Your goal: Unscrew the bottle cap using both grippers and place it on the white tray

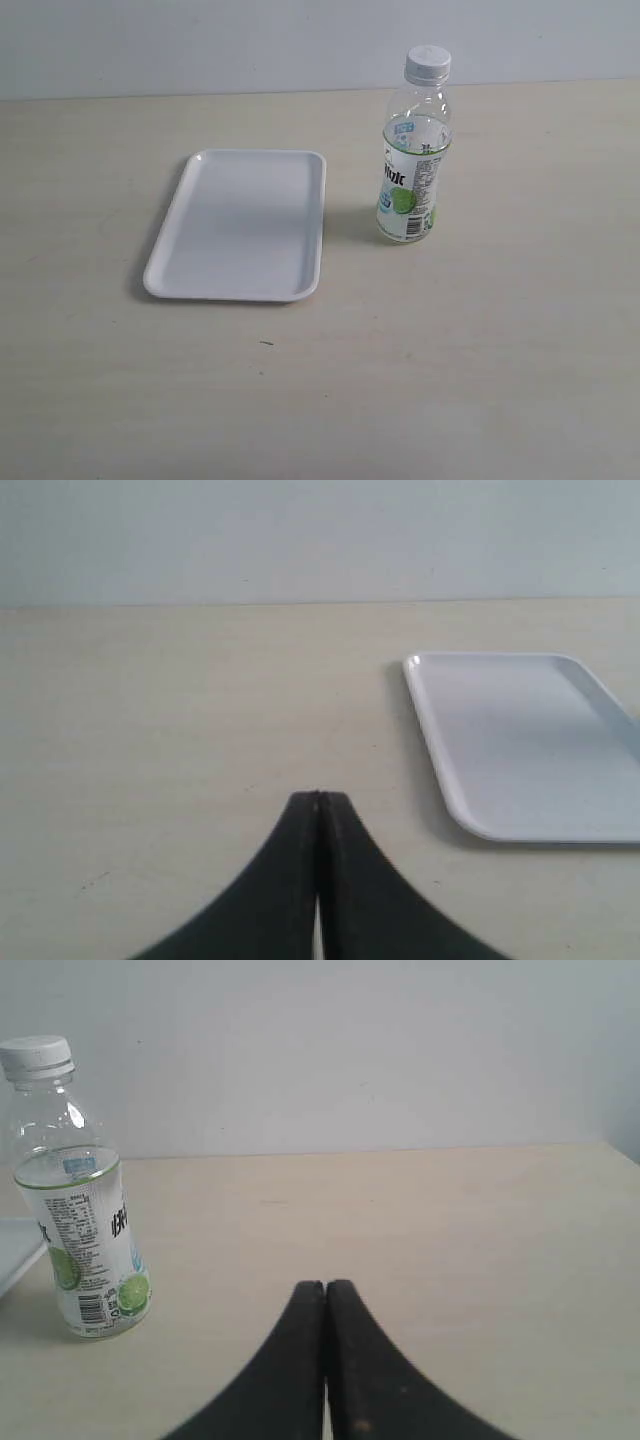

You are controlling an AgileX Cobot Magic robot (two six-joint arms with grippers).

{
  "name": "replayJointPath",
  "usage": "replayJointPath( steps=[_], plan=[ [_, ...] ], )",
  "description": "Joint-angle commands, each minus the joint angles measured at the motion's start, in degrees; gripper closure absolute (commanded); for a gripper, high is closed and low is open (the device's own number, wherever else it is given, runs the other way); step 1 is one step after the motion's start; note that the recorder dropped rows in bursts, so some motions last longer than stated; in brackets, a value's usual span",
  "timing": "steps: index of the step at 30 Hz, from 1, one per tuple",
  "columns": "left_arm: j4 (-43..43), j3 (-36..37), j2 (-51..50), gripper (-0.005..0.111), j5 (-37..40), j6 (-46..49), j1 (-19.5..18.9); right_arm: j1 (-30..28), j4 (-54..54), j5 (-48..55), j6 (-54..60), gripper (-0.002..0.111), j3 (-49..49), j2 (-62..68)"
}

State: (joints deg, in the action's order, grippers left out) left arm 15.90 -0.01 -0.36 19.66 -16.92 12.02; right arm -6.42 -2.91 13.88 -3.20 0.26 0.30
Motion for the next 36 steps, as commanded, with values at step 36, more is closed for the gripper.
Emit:
replayJointPath(
  steps=[36],
  plan=[
    [35.0,-35.2,-97.6,0.107,-89.6,-9.7,0.2,-0.2,0.0,-0.2,0.1,0.108,-0.3,-0.3]
  ],
)
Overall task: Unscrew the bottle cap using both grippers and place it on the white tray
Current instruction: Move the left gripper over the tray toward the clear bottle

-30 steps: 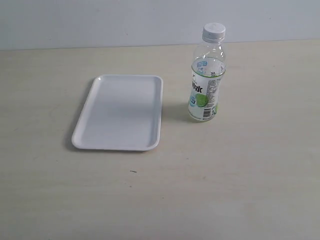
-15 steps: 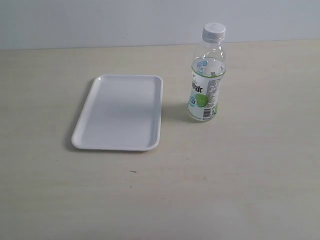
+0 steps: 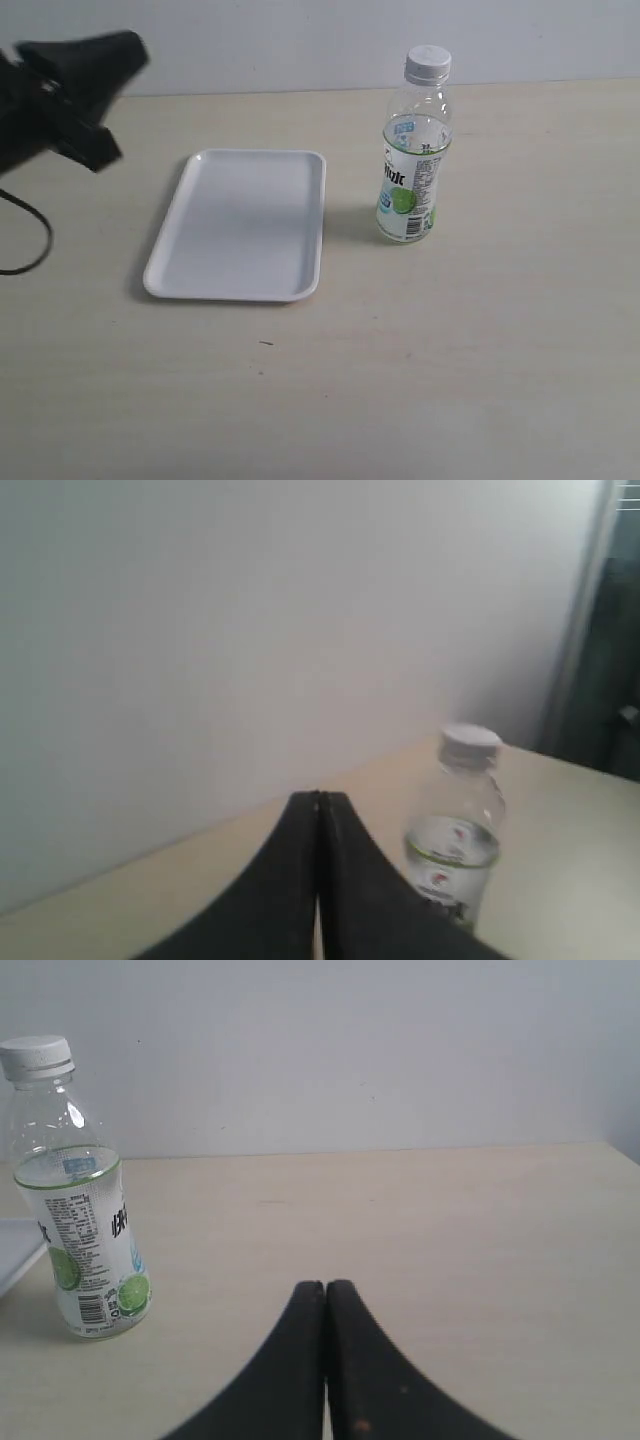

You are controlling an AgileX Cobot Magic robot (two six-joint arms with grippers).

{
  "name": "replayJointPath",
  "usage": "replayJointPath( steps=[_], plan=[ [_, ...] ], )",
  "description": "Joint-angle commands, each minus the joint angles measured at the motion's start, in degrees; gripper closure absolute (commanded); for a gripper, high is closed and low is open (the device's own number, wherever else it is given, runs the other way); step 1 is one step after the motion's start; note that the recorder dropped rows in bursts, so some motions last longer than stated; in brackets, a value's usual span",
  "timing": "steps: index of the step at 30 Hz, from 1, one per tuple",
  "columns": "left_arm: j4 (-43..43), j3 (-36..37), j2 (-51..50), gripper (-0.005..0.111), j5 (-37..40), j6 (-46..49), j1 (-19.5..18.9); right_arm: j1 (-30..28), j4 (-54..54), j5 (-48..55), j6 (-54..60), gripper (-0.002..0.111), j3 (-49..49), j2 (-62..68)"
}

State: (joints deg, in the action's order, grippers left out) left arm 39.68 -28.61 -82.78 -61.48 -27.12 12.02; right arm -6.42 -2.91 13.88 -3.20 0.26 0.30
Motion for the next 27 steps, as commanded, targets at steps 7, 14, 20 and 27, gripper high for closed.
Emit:
replayJointPath(
  steps=[7,14,20,27],
  plan=[
    [16.7,-16.8,-35.6,0.097,-8.5,1.5,4.1,-0.2,0.0,-0.6,0.1,0.108,-0.3,-0.3],
    [15.9,-21.3,-40.9,0.019,-8.5,16.0,7.3,-0.2,0.0,-0.3,0.1,0.108,-0.3,-0.3],
    [11.4,-25.8,-41.0,0.004,-4.0,11.8,12.8,-0.2,0.0,-0.3,0.1,0.108,-0.3,-0.3],
    [0.2,-32.3,-41.0,0.004,10.2,11.8,22.0,-0.2,0.0,-0.3,0.1,0.108,-0.3,-0.3]
  ],
)
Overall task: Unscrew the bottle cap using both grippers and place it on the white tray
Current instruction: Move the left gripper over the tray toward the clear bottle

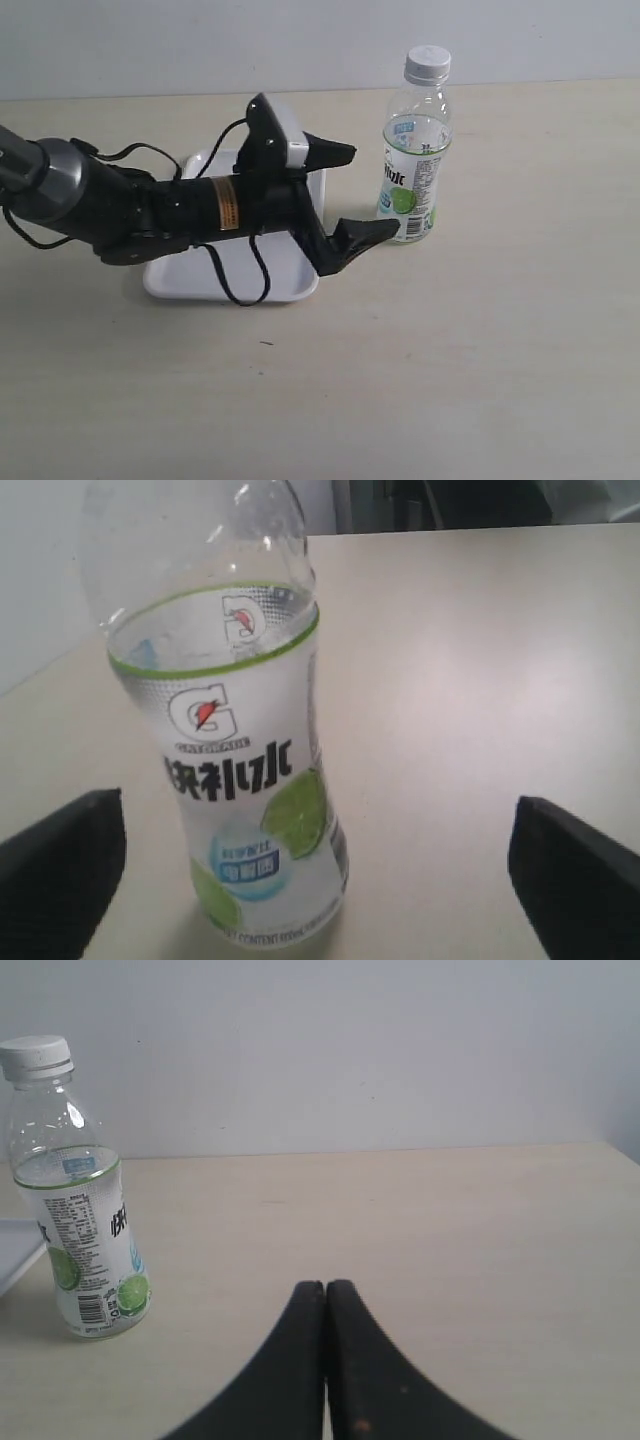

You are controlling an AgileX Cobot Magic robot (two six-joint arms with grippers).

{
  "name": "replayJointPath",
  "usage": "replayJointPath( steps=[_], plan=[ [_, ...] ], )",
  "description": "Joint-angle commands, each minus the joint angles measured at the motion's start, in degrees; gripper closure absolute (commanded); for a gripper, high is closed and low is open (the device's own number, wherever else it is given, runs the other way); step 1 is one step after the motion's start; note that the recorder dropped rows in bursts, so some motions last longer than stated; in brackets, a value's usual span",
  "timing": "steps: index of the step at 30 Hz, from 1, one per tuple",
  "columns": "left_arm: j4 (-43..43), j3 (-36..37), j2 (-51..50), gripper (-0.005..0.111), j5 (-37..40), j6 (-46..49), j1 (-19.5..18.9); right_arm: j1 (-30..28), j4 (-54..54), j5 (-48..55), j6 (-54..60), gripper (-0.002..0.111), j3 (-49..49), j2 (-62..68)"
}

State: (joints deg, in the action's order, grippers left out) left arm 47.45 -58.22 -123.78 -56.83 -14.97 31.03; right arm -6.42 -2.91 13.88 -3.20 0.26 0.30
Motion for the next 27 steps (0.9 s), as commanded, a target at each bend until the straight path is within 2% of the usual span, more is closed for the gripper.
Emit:
replayJointPath(
  steps=[1,6,12,18,27],
  plan=[
    [-8.7,-3.3,0.0,0.004,6.5,-0.4,3.4,-0.2,0.0,-0.3,0.1,0.108,-0.3,-0.3],
    [-13.8,-5.8,-1.9,0.004,8.2,-0.6,3.9,-0.2,0.0,-0.3,0.1,0.108,-0.3,-0.3],
    [-13.0,-8.9,-8.0,0.004,2.9,-0.6,3.9,-0.2,0.0,-0.3,0.1,0.108,-0.3,-0.3],
    [-9.7,-11.8,-11.0,0.004,2.7,-0.6,3.9,-0.2,0.0,-0.3,0.1,0.108,-0.3,-0.3],
    [-9.5,-16.5,-14.2,0.004,3.6,-2.2,5.6,-0.2,0.0,-0.3,0.1,0.108,-0.3,-0.3]
  ],
)
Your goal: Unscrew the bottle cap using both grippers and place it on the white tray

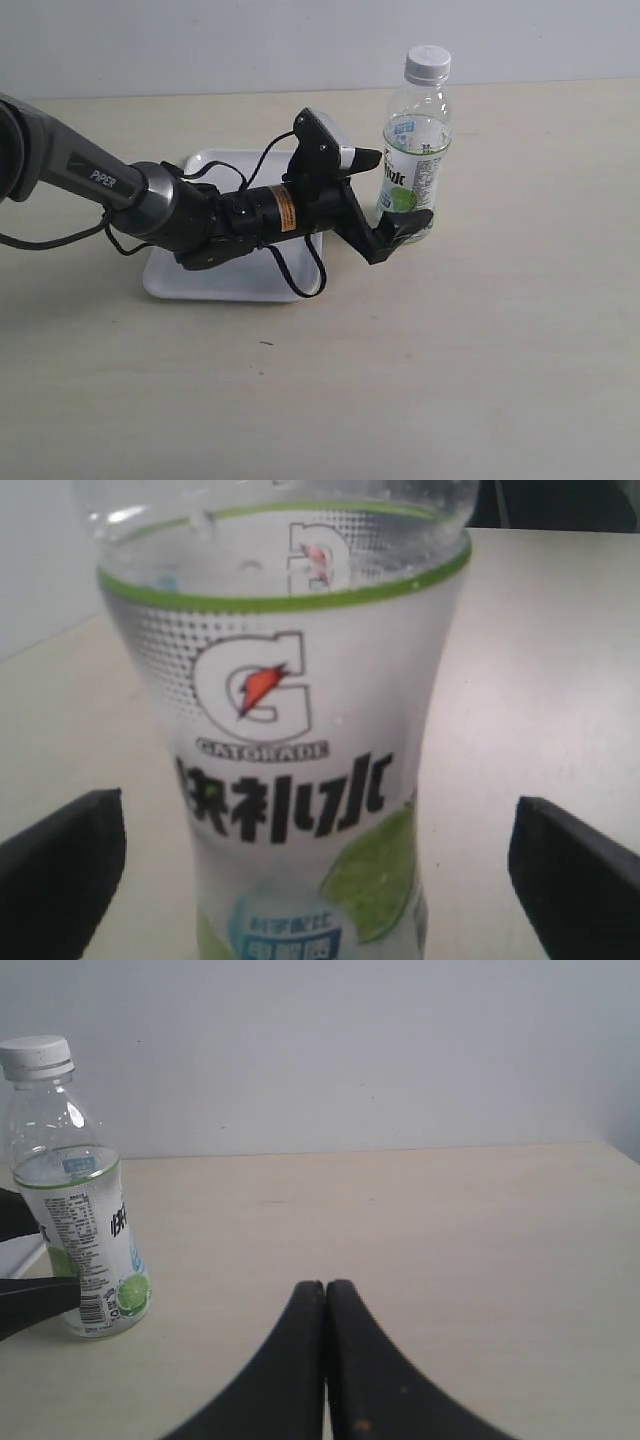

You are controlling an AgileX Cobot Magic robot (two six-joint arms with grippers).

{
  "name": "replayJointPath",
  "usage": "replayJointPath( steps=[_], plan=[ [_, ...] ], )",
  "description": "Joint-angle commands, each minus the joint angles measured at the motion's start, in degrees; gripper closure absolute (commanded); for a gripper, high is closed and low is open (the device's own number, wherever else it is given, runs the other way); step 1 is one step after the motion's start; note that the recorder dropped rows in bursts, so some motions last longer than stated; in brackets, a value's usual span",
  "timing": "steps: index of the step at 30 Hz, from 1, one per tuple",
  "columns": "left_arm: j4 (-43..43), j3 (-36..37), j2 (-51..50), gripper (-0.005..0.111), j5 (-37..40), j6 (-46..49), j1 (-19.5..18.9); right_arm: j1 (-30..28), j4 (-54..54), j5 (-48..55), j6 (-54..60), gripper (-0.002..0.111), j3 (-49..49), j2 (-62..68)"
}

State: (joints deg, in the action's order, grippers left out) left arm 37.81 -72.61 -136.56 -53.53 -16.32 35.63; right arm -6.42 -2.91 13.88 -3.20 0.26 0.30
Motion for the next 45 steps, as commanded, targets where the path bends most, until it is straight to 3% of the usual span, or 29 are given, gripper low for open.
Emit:
replayJointPath(
  steps=[1,9,13,17,24,40,45],
  plan=[
    [0.4,-2.6,-1.8,0.004,0.3,-0.8,1.3,-0.2,0.0,-0.3,0.1,0.108,-0.3,-0.3],
    [-0.1,-6.1,-2.1,0.005,1.6,-2.6,3.1,-0.2,0.0,-0.3,0.1,0.108,-0.3,-0.3],
    [-0.1,-7.0,-2.1,0.015,5.6,-2.9,3.8,-0.2,0.0,-0.3,0.1,0.108,-0.3,-0.3],
    [-0.2,-7.4,-2.1,0.041,7.1,-2.9,3.9,-0.2,0.0,-0.3,0.1,0.108,-0.3,-0.3],
    [-0.8,-7.4,-2.1,0.107,7.1,-1.4,3.9,-0.2,0.0,-0.3,0.1,0.108,-0.3,-0.3],
    [10.3,-5.9,3.1,0.107,18.4,-4.0,3.7,-0.2,-0.1,-0.3,0.1,0.108,-0.3,-0.3],
    [12.2,-5.9,3.1,0.107,18.4,-6.2,3.7,-0.2,3.6,-8.8,-2.1,0.108,-0.3,-0.3]
  ],
)
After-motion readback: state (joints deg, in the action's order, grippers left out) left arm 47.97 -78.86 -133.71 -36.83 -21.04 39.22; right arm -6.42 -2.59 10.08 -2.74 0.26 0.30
